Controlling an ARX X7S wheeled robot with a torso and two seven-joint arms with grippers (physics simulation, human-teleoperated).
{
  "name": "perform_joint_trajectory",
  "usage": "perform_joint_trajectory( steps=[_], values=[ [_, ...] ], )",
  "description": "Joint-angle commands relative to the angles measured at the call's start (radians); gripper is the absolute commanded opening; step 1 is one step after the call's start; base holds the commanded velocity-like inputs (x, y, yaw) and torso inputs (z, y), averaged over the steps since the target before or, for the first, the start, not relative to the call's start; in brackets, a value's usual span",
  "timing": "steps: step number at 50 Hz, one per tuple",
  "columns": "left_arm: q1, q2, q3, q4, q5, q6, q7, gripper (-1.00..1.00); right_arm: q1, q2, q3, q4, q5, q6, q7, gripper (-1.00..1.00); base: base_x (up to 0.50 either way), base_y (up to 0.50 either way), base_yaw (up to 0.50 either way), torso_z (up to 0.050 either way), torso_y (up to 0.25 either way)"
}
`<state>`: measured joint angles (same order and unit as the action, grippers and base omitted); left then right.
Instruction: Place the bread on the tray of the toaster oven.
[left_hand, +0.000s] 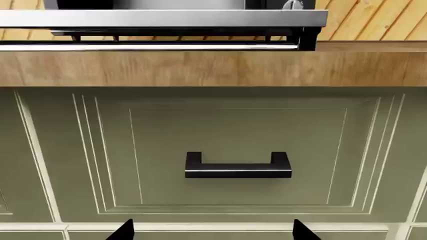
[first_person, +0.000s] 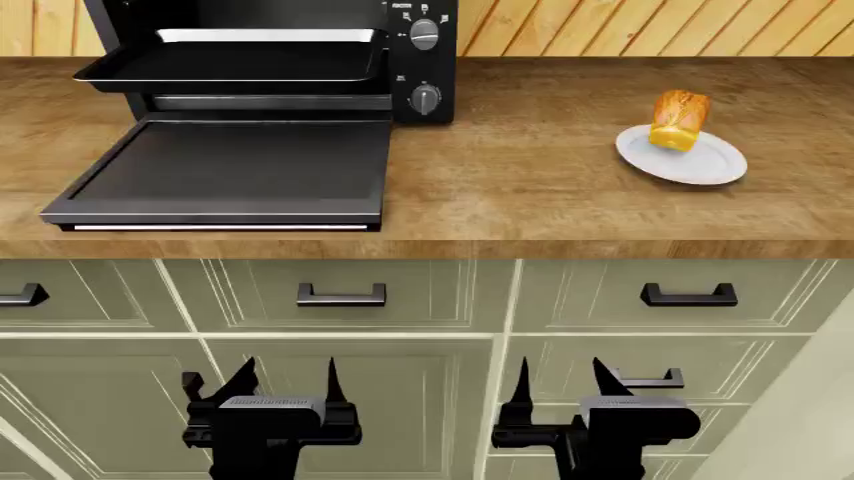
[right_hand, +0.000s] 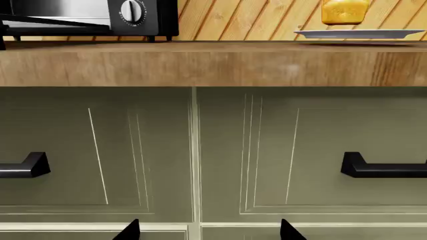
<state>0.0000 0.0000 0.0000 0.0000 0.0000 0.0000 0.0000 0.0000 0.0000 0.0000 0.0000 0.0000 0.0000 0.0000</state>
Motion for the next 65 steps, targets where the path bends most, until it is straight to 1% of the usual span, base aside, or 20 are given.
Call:
perform_joint_trajectory(
  steps=[1,12,27,29,33,37,41,42,43,44,45,48,49,50,51,55,57,59,62,65],
  values=[
    [-0.002,-0.016,0.019,-0.003,-0.016,0.0,-0.017,1.0,0.001,0.016,-0.019,0.003,0.016,0.003,0.019,1.0,0.0,0.0,0.0,0.0,0.0],
    [-0.004,-0.047,0.053,-0.008,-0.045,0.0,-0.056,1.0,-0.012,0.051,-0.066,-0.01,0.048,-0.004,0.042,1.0,0.0,-0.01,0.0,0.0,0.0],
    [-0.002,-0.07,0.08,-0.008,-0.066,0.006,-0.086,1.0,-0.016,0.073,-0.088,-0.011,0.077,-0.023,0.067,1.0,0.0,-0.5,0.0,0.0,0.0],
    [0.007,-0.072,0.047,0.009,-0.166,0.0,-0.049,1.0,-0.022,0.078,-0.1,-0.025,0.057,-0.03,0.077,1.0,0.0,0.0,0.0,0.0,0.0],
    [0.034,-0.115,0.027,0.249,-0.231,-0.198,-0.081,1.0,-0.042,0.106,-0.085,-0.293,0.12,0.205,0.086,1.0,0.0,0.0,0.0,0.0,0.0],
    [0.072,-0.168,-0.006,0.645,-0.247,-0.442,-0.186,1.0,-0.024,0.163,-0.014,-0.617,0.225,0.461,0.095,1.0,0.0,0.0,0.0,0.0,0.0],
    [0.115,-0.209,-0.088,1.019,-0.312,-0.656,-0.263,1.0,-0.043,0.189,0.064,-0.873,0.325,0.61,0.127,1.0,0.0,0.0,0.0,0.0,0.0],
    [0.124,-0.308,-0.055,1.047,-0.352,-0.635,-0.369,1.0,-0.047,0.195,0.079,-0.929,0.348,0.64,0.134,1.0,0.0,0.0,0.0,0.0,0.0],
    [0.135,-0.458,0.007,1.047,-0.502,-0.507,-0.519,1.0,-0.041,0.198,0.104,-0.982,0.391,0.694,0.146,1.0,0.0,0.0,0.0,0.0,0.0],
    [0.115,-0.608,0.126,1.047,-0.629,-0.357,-0.669,1.0,-0.014,0.205,0.13,-1.033,0.432,0.761,0.169,1.0,0.0,0.0,0.0,0.0,0.0],
    [0.078,-0.758,0.25,1.047,-0.708,-0.207,-0.819,1.0,0.024,0.291,0.121,-1.047,0.541,0.769,0.278,1.0,0.0,0.0,0.0,0.0,0.0],
    [-0.102,-1.208,0.557,1.047,-0.785,0.197,-1.262,1.0,0.232,0.741,-0.044,-1.047,0.991,0.571,0.728,1.0,0.0,0.0,0.0,0.0,0.0],
    [-0.141,-1.358,0.593,1.047,-0.814,0.268,-1.27,1.0,0.315,0.833,-0.096,-1.047,1.117,0.521,0.878,1.0,0.0,0.0,0.0,0.0,0.0],
    [-0.156,-1.508,0.582,1.047,-0.851,0.291,-1.26,1.0,0.39,0.899,-0.129,-1.047,1.2,0.477,0.951,1.0,0.0,0.0,0.0,0.0,0.0],
    [-0.195,-1.57,0.544,1.047,-0.923,0.248,-1.233,1.0,0.462,0.943,-0.145,-1.046,1.272,0.465,1.003,1.0,0.0,0.0,0.0,0.0,0.0],
    [-0.42,-1.556,0.35,1.047,-1.288,0.053,-1.101,1.0,0.77,1.002,-0.195,-1.022,1.514,0.535,1.106,1.0,0.0,0.0,0.0,0.0,0.0],
    [-0.703,-1.437,0.314,1.038,-1.504,-0.202,-1.099,1.0,0.913,1.001,-0.226,-0.99,1.604,0.573,1.14,1.0,0.0,0.0,0.0,0.0,0.0],
    [-1.003,-1.331,0.341,0.969,-1.683,-0.439,-1.11,1.0,1.006,0.993,-0.255,-0.939,1.639,0.613,1.142,1.0,0.0,0.0,0.0,0.0,0.0],
    [-1.37,-1.188,0.426,0.815,-1.809,-0.694,-1.117,1.0,1.069,0.975,-0.282,-0.853,1.646,0.646,1.118,1.0,0.04,0.0,0.0,0.0,0.0],
    [-1.534,-1.114,0.458,0.691,-1.799,-0.808,-1.059,1.0,1.119,0.971,-0.292,-0.801,1.658,0.666,1.113,1.0,0.14,0.0,0.0,0.0,0.0]
  ],
)
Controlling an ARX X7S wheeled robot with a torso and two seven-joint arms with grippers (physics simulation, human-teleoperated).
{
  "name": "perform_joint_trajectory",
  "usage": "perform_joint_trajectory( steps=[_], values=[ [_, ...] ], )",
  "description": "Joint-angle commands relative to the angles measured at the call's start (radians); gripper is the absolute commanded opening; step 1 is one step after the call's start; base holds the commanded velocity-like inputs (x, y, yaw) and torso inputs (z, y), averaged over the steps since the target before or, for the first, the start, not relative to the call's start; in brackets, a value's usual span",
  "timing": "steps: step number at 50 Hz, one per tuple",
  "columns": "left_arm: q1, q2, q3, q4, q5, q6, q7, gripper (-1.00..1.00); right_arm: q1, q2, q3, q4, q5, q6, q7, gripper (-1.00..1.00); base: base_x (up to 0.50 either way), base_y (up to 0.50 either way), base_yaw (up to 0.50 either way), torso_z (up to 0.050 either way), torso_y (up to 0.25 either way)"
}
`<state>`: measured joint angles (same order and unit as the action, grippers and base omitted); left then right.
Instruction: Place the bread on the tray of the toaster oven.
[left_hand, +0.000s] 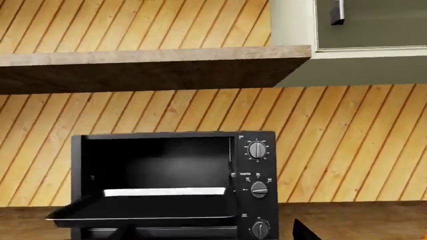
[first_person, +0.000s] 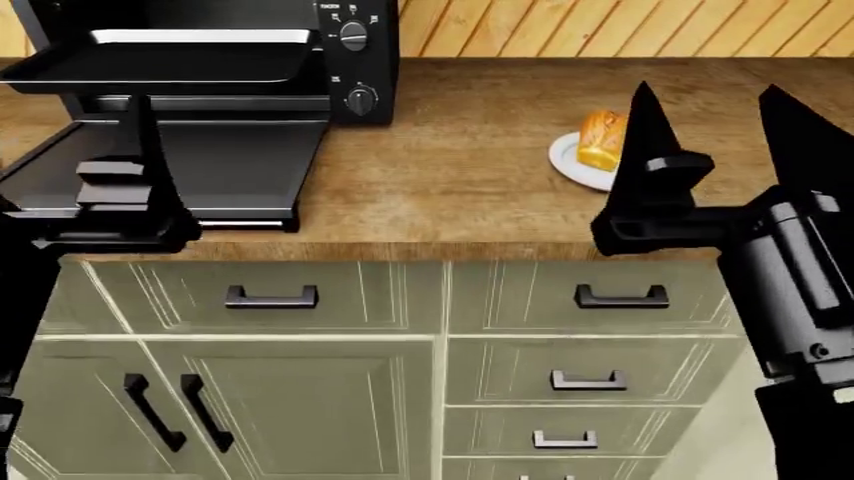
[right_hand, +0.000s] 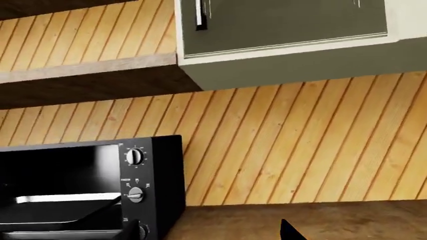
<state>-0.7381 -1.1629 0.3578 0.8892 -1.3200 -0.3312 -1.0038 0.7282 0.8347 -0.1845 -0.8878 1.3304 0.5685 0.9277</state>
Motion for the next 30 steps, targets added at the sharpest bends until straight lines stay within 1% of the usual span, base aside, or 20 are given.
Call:
perform_joint_trajectory(
  steps=[1,3,6,7,11,21,30],
  values=[
    [-0.832,0.059,0.099,-0.245,-0.481,-0.49,-0.039,1.0,0.42,0.141,-0.105,0.101,0.351,0.103,0.189,1.0,0.15,0.0,0.0,0.0,0.0],
    [-0.871,0.071,0.088,-0.301,-0.479,-0.491,-0.019,1.0,0.481,0.152,-0.107,0.146,0.387,0.124,0.192,1.0,0.14,0.0,0.0,0.0,0.0],
    [-0.915,0.093,0.109,-0.331,-0.478,-0.53,-0.018,1.0,0.536,0.157,-0.118,0.214,0.418,0.15,0.186,1.0,0.15,0.0,0.0,0.0,0.0],
    [-0.936,0.102,0.117,-0.34,-0.486,-0.545,-0.024,1.0,0.589,0.153,-0.129,0.252,0.446,0.172,0.191,1.0,0.15,0.0,0.0,0.0,0.0],
    [-1.032,0.131,0.136,-0.37,-0.508,-0.602,-0.036,1.0,0.685,0.138,-0.142,0.269,0.503,0.198,0.223,1.0,0.16,0.0,0.0,0.0,0.0],
    [-1.083,0.128,0.131,-0.371,-0.546,-0.62,-0.053,1.0,0.592,0.161,-0.122,0.242,0.507,0.162,0.212,1.0,0.2,0.0,0.0,0.0,0.0],
    [-1.09,0.145,0.135,-0.379,-0.538,-0.621,-0.046,1.0,0.58,0.171,-0.125,0.239,0.508,0.165,0.21,1.0,0.2,0.0,0.0,0.0,0.0]
  ],
)
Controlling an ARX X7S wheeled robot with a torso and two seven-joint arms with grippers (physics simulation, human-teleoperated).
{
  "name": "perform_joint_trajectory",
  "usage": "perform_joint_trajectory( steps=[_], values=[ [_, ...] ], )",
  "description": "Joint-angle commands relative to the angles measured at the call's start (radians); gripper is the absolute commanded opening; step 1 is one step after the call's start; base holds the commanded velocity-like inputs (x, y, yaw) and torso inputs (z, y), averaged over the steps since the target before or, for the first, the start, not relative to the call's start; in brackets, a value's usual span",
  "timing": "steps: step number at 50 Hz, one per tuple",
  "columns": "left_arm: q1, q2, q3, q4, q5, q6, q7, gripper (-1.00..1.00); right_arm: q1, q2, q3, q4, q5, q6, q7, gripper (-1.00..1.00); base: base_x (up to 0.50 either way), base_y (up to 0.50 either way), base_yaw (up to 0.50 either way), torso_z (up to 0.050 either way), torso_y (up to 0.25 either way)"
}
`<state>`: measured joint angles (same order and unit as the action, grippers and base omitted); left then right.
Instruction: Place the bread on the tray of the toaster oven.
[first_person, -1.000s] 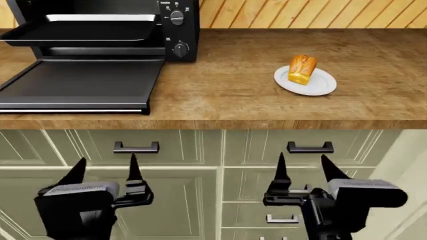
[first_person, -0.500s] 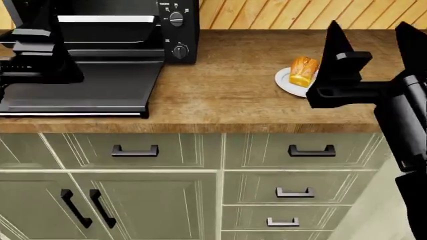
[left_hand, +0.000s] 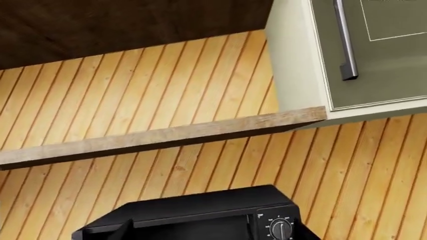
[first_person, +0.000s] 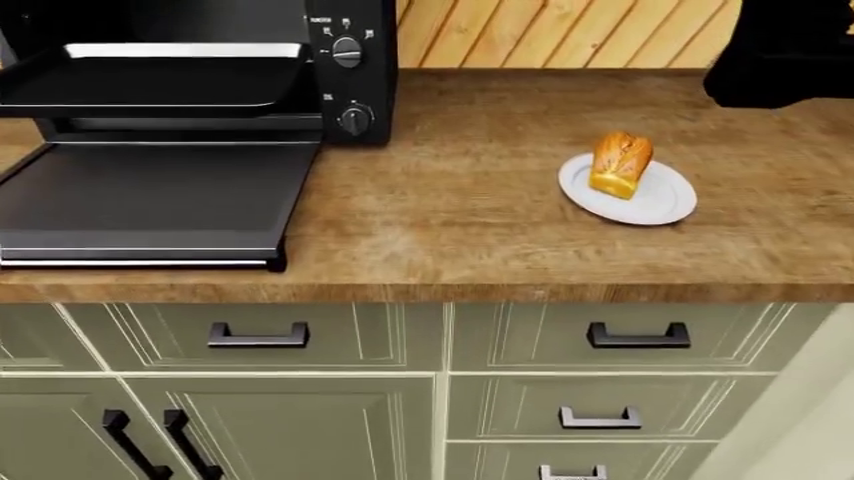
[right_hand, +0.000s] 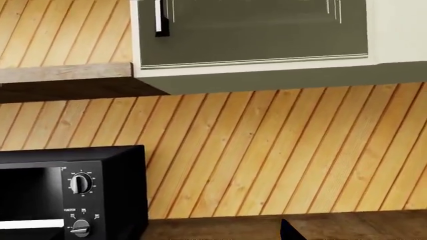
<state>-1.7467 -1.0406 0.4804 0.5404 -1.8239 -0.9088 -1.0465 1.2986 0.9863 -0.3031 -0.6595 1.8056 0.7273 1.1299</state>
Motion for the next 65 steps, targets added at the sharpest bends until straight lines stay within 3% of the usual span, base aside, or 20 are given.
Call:
perform_joint_trajectory(
  steps=[1,26,41,51,65],
  values=[
    [-0.088,0.026,0.015,-0.031,-0.035,-0.047,-0.005,1.0,0.009,0.02,-0.006,0.01,0.034,0.007,0.008,1.0,0.2,0.0,0.0,0.0,0.0],
    [-0.076,0.029,0.002,-0.012,-0.045,-0.026,-0.001,1.0,-0.032,0.03,-0.011,-0.003,0.024,0.006,-0.004,1.0,0.44,0.0,0.0,0.0,0.001],
    [-0.072,0.024,-0.005,0.004,-0.06,-0.016,-0.006,1.0,-0.032,0.015,-0.066,0.006,0.059,0.048,0.007,1.0,0.0,0.0,0.0,0.0,0.0],
    [-0.058,0.018,-0.011,0.01,-0.057,-0.008,-0.001,1.0,-0.02,-0.023,-0.182,0.089,0.118,0.12,0.079,1.0,0.0,0.0,0.0,0.0,0.0],
    [-0.005,-0.003,-0.026,0.029,-0.04,0.02,0.013,1.0,-0.097,-0.107,-0.274,0.353,0.304,0.063,0.125,1.0,0.0,0.0,0.0,0.0,0.0]
  ],
)
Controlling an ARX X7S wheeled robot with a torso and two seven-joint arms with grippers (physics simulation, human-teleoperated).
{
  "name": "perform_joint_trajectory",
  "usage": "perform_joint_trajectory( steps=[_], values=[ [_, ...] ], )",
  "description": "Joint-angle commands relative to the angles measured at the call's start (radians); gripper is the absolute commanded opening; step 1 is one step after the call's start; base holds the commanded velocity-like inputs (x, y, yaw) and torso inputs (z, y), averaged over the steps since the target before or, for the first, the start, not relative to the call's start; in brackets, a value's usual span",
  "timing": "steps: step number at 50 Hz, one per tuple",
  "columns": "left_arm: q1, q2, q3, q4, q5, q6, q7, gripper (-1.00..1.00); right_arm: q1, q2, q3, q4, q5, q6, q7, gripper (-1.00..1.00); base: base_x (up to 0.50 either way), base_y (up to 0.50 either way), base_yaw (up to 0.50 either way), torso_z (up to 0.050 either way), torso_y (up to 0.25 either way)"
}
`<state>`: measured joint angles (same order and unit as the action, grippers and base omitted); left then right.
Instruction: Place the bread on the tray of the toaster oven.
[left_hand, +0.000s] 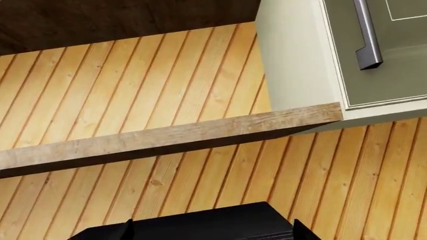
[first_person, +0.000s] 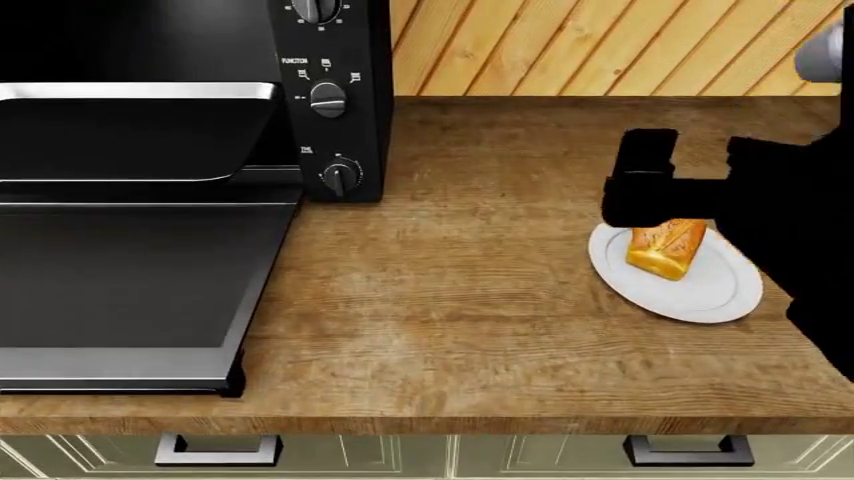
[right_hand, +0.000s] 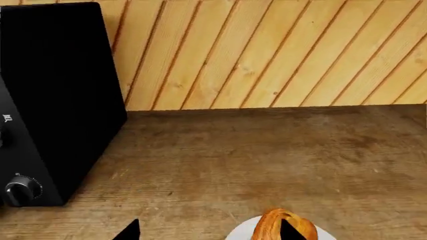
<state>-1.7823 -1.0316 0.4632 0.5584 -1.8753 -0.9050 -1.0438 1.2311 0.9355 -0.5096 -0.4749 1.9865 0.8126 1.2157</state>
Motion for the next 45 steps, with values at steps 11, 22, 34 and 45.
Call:
perform_joint_trajectory(
  steps=[11,22,34,45],
  values=[
    [0.087,-0.037,-0.027,0.023,0.035,0.044,0.034,1.0,0.024,-0.092,-0.106,0.305,0.187,-0.053,0.154,1.0,0.0,0.0,0.0,0.0,0.0],
    [0.121,-0.059,-0.044,0.036,0.041,0.065,0.046,1.0,0.058,-0.048,-0.063,0.287,0.26,-0.128,0.251,1.0,0.0,0.0,0.0,0.0,0.001],
    [0.197,-0.09,-0.069,0.056,0.073,0.106,0.079,1.0,0.065,-0.044,-0.103,0.342,0.209,-0.121,0.261,1.0,0.0,0.0,0.0,0.0,0.0],
    [0.31,-0.135,-0.106,0.082,0.11,0.174,0.117,1.0,0.036,-0.096,-0.154,0.368,0.1,-0.16,0.275,1.0,0.0,0.0,0.0,0.0,0.0]
  ],
)
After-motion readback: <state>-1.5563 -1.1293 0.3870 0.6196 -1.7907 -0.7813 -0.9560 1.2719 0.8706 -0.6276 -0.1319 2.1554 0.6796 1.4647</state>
